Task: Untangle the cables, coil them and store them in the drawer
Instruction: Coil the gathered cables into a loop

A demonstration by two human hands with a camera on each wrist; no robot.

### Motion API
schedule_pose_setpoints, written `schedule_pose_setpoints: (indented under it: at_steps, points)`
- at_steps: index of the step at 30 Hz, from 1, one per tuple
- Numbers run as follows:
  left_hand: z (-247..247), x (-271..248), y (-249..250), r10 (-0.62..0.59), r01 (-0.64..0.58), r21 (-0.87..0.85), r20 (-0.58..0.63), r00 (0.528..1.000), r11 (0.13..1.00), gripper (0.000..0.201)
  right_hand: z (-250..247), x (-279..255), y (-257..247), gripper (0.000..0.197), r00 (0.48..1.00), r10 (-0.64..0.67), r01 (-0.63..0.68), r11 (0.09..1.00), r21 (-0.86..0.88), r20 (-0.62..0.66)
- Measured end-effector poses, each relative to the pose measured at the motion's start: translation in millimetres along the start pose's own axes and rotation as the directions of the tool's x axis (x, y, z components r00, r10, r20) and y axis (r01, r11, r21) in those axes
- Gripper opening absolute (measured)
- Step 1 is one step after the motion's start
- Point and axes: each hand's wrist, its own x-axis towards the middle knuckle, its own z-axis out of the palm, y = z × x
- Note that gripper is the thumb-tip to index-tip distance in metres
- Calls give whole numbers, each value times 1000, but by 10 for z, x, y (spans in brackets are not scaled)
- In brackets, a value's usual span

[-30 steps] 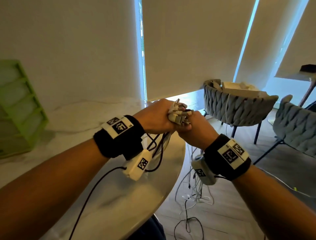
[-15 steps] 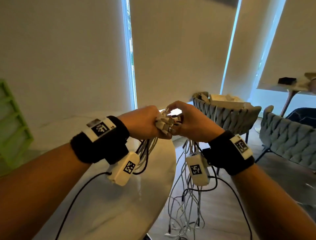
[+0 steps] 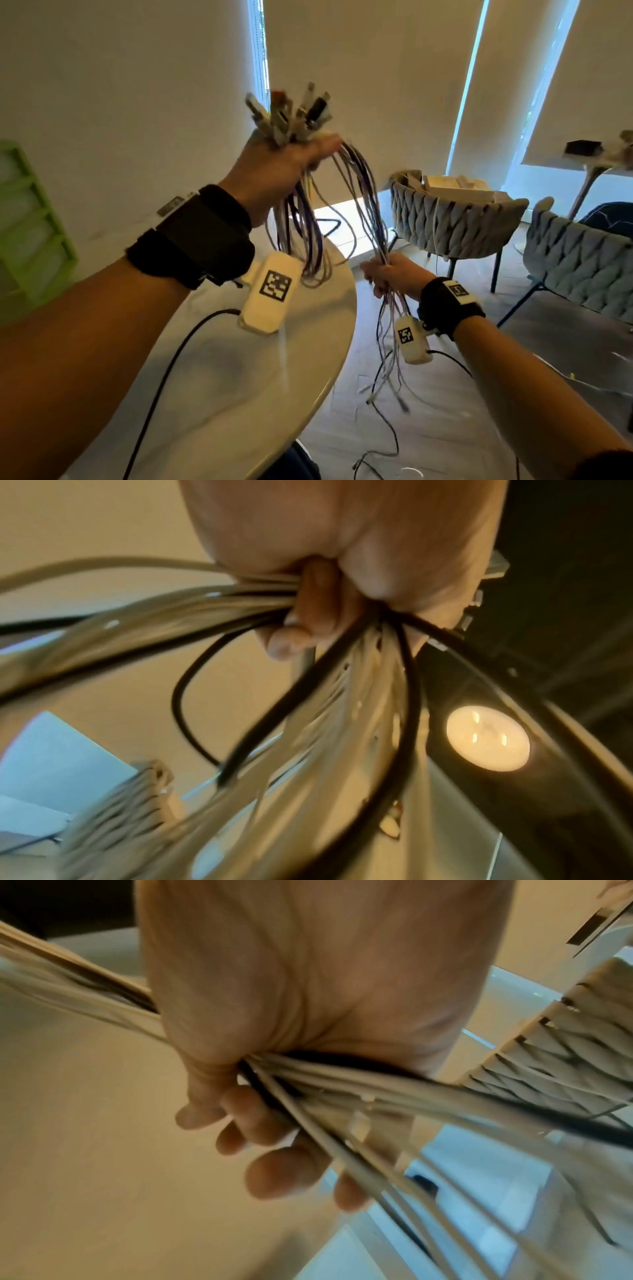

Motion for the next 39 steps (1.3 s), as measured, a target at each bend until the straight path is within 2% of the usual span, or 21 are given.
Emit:
schedule_pose_setpoints:
  at_steps: [2, 5, 9, 12, 14, 16, 19, 21, 23, 24, 26, 27, 28, 29, 30, 31, 32, 33, 35, 37, 39]
  points:
    - [-92, 55, 29, -45, 38, -61, -118, 992, 997, 18, 110, -5, 128, 32, 998, 56, -58, 989, -137, -16]
    - [-262, 36, -22, -25, 28, 22, -117, 993, 999, 24, 60, 26, 179, 13, 992, 126, -123, 960, -252, -2]
    - [-343, -84, -112, -23, 28, 64, -86, 996, 998, 21, -354, 195, 28, 27, 918, -17, -87, 966, -242, -397]
    - [-410, -47, -64, -6, 10, 34, -128, 992, 999, 20, -160, 255, 119, 16, 988, 59, -133, 796, -591, -144]
    - [-441, -39, -52, 5, 1, 40, -137, 991, 999, 21, -25, 191, 191, 24, 959, 283, -172, 643, -746, 23]
    - [-445, -67, -74, 20, -12, 64, -128, 992, 998, 21, -56, 178, 251, 36, 908, 410, -224, 649, -727, 87]
    - [-455, -100, -137, 19, -8, 92, -116, 993, 996, 21, -167, 172, 251, 29, 854, 514, -373, 715, -591, 82]
    - [-463, -96, -150, 15, -2, 101, -125, 992, 995, 21, -266, 227, 212, 24, 893, 451, -378, 766, -519, 14]
    - [-472, -92, -162, 16, -3, 96, -130, 991, 995, 20, -378, 318, 215, 18, 952, 229, -306, 768, -563, -204]
    - [-471, -95, -164, 16, -4, 88, -138, 990, 996, 19, -438, 370, 256, 19, 941, 62, -265, 750, -606, -333]
    - [-492, -100, -181, 19, -9, 76, -131, 991, 997, 20, -479, 401, 323, 23, 833, -172, -199, 794, -574, -526]
    - [-511, -102, -200, 18, -8, 93, -109, 994, 996, 22, -465, 401, 382, 24, 837, -190, -177, 795, -581, -514]
    - [-513, -113, -216, 17, -7, 122, -82, 996, 993, 22, -418, 388, 444, 25, 908, -137, -160, 760, -630, -395]
    - [-518, -124, -252, 13, -6, 160, -41, 999, 987, 16, -356, 396, 529, 25, 980, 38, -165, 702, -693, -195]
    - [-501, -144, -265, 0, 2, 192, -12, 1000, 981, 11, -304, 362, 585, 25, 964, 266, -187, 653, -733, -9]
    - [-493, -156, -311, -20, 18, 222, 9, 1000, 975, 22, -260, 312, 612, 26, 888, 449, -252, 657, -711, 101]
    - [-477, -171, -352, -53, 48, 236, 16, 998, 971, 28, -250, 254, 610, 34, 820, 542, -314, 695, -646, 185]
    - [-467, -174, -394, -87, 85, 220, 1, 996, 972, 24, -275, 245, 619, 46, 800, 571, -369, 709, -601, 183]
    - [-473, -155, -456, -142, 156, 134, -107, 984, 979, 18, -345, 270, 486, 58, 838, 533, -367, 711, -600, 119]
    - [-476, -98, -544, -211, 211, -26, -254, 944, 977, 20, -390, 298, 141, 41, 923, 384, -298, 765, -571, 33]
    - [-440, -65, -616, -318, 267, -200, -292, 902, 943, 28, -366, 281, -357, 21, 981, 189, -194, 923, -332, -48]
